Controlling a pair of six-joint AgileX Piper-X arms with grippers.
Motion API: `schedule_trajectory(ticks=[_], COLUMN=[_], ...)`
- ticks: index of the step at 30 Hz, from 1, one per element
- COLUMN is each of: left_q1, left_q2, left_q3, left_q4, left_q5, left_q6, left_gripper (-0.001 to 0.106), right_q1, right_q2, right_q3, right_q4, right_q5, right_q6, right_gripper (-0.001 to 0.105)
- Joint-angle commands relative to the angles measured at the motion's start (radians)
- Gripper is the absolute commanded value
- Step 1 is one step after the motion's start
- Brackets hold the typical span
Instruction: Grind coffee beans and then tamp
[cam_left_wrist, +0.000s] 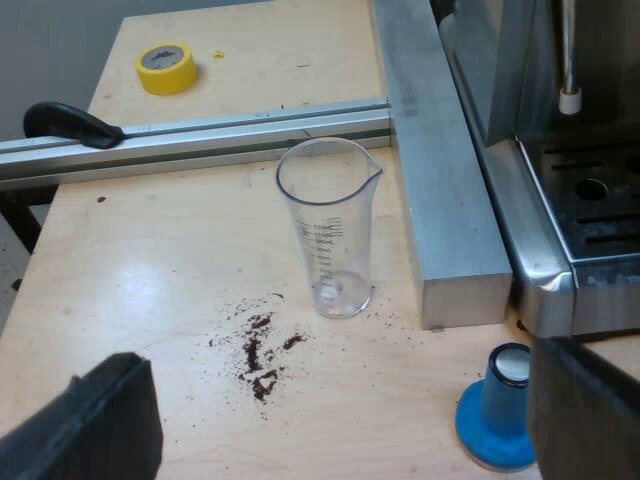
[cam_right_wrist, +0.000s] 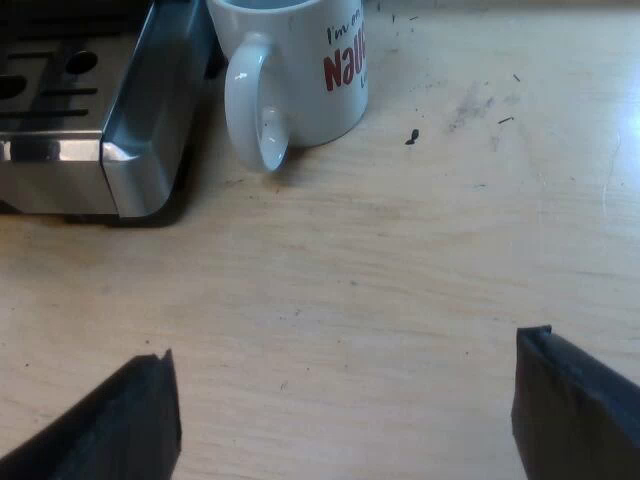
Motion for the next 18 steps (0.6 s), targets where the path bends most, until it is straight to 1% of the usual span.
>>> schedule_trajectory(ticks=[1,7,9,10,11,12,13,14,16,18], left_q1=[0.002,0.002,0.002,0.002,0.002,0.002,0.002,-0.001,-0.01,-0.026], left_q2=[-0.138,-0.138,-0.138,-0.138,-0.134,-0.131,-0.122,-0.113,-0.095,-0.081], left_q3=[-0.001,-0.001,-0.001,-0.001,-0.001,-0.001,-0.001,-0.004,-0.007,-0.006], left_q4=[-0.015,-0.015,-0.015,-0.017,-0.025,-0.028,-0.041,-0.056,-0.085,-0.125], left_q5=[0.007,0.007,0.017,0.047,0.1,0.117,0.172,0.209,0.249,0.293], left_q6=[-0.011,-0.011,-0.011,-0.011,-0.011,-0.011,-0.011,-0.012,-0.028,-0.034], left_gripper=[0.075,0.075,0.075,0.075,0.075,0.075,0.075,0.075,0.075,0.075], right_q1=[0.001,0.001,0.001,0.001,0.001,0.001,0.001,0.001,0.001,0.001], right_q2=[-0.046,-0.046,-0.046,-0.046,-0.044,-0.042,-0.039,-0.031,-0.011,0.016], right_q3=[-0.008,-0.008,-0.008,-0.008,-0.008,-0.008,-0.016,-0.028,-0.051,-0.079], right_q4=[-0.007,-0.009,-0.007,-0.007,-0.012,-0.012,-0.009,-0.002,0.014,0.03], right_q5=[-0.003,-0.003,-0.003,-0.003,-0.003,-0.003,-0.003,-0.005,-0.004,-0.013], right_q6=[0.003,0.006,0.011,0.025,0.031,0.03,0.03,0.03,0.021,-0.006], right_gripper=[0.07,0.07,0.07,0.07,0.07,0.07,0.07,0.07,0.07,0.07])
